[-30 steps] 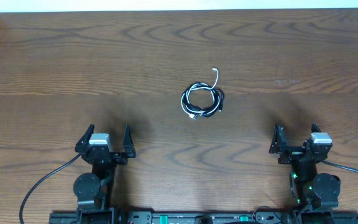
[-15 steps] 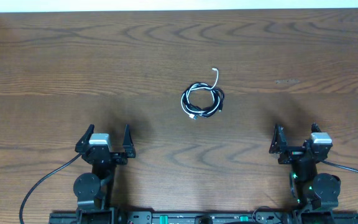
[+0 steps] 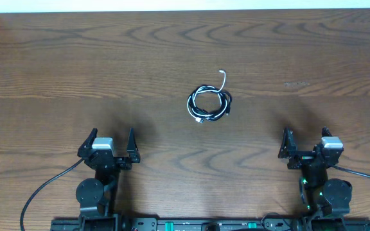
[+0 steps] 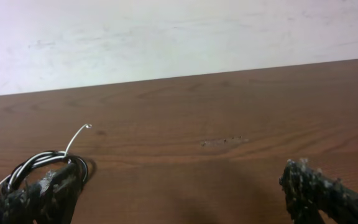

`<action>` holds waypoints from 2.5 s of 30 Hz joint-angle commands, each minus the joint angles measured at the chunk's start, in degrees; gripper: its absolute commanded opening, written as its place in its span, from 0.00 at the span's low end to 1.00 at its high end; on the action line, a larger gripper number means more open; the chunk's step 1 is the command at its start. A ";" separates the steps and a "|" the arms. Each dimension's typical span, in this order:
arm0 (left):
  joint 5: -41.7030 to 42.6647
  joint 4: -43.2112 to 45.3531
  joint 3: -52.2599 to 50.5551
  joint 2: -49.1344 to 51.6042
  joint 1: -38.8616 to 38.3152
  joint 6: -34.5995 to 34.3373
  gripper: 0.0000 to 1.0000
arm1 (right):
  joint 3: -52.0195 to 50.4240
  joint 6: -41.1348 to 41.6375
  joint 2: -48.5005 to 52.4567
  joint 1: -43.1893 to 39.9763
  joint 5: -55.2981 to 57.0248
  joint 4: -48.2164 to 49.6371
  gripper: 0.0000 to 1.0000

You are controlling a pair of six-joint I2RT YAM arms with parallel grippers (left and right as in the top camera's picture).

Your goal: Untangle cables

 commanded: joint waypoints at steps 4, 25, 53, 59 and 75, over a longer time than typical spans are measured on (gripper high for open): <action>0.57 -2.56 -0.57 -0.35 0.28 0.83 0.99 | -0.22 0.42 -0.33 -0.20 -0.11 -0.04 0.99; 2.58 -2.54 0.24 -0.35 0.28 0.59 0.99 | -0.22 0.42 -0.33 -0.20 -0.11 -0.04 0.99; 22.88 -13.25 34.80 35.56 0.22 -0.33 0.99 | -0.22 0.42 -0.33 -0.20 -0.13 -0.04 0.99; 27.80 -27.10 54.93 49.57 0.15 -2.21 0.99 | -0.22 0.42 -0.33 -0.20 -0.11 -0.04 0.99; 29.92 -34.05 63.08 61.51 0.17 -6.36 0.99 | -0.22 0.42 -0.33 -0.20 -0.11 -0.04 0.99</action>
